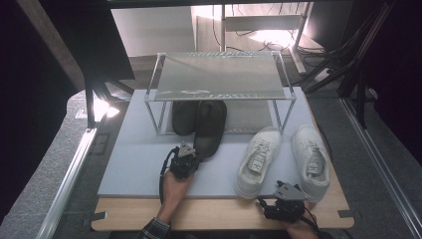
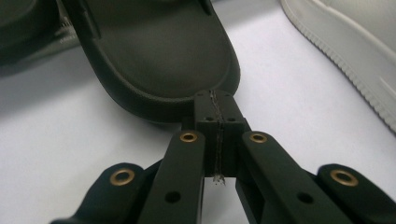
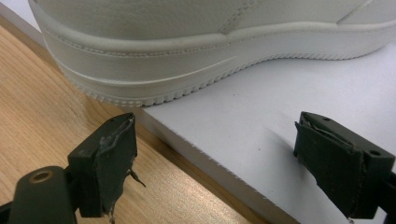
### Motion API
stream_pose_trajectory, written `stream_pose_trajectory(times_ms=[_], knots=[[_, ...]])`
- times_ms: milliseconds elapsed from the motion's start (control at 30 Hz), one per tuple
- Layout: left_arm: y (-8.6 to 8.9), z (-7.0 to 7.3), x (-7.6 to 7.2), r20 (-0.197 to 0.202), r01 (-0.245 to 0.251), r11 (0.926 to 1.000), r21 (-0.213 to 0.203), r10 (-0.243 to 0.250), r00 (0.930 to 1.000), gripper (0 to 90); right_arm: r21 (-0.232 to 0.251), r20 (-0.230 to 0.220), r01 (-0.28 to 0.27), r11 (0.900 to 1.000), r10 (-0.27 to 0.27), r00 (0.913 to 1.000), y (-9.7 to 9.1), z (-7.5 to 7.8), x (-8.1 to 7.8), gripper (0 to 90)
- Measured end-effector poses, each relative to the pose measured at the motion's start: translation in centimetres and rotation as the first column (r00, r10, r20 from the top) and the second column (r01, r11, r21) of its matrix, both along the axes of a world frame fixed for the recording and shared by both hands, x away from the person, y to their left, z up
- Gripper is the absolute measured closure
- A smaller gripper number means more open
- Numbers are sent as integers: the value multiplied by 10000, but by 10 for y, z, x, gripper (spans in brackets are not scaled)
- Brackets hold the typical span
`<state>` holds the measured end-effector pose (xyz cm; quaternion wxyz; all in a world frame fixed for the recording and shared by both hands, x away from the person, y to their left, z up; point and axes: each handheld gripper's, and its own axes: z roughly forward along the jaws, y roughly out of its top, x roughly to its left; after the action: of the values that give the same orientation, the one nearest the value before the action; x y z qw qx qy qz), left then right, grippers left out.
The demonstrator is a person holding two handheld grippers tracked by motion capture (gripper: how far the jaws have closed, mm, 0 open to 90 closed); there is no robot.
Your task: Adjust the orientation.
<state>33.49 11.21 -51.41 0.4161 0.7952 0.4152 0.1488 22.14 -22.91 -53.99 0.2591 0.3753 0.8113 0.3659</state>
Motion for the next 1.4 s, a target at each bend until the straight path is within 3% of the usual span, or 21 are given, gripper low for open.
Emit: stream_pose_trajectory(times_ms=[233,367,1400], knots=[[-3,6,11,135,-96,9998,-174,98,9999,893,-4,-1,-1,10000,1,10000,0,0,0,137],[-7,7,18,135,-168,9999,23,167,9998,893,9,-1,-8,10000,8,10000,0,0,0,137],[-19,5,60,137,-876,9957,288,872,9961,891,15,-21,-26,10000,26,10000,-1,0,0,136]])
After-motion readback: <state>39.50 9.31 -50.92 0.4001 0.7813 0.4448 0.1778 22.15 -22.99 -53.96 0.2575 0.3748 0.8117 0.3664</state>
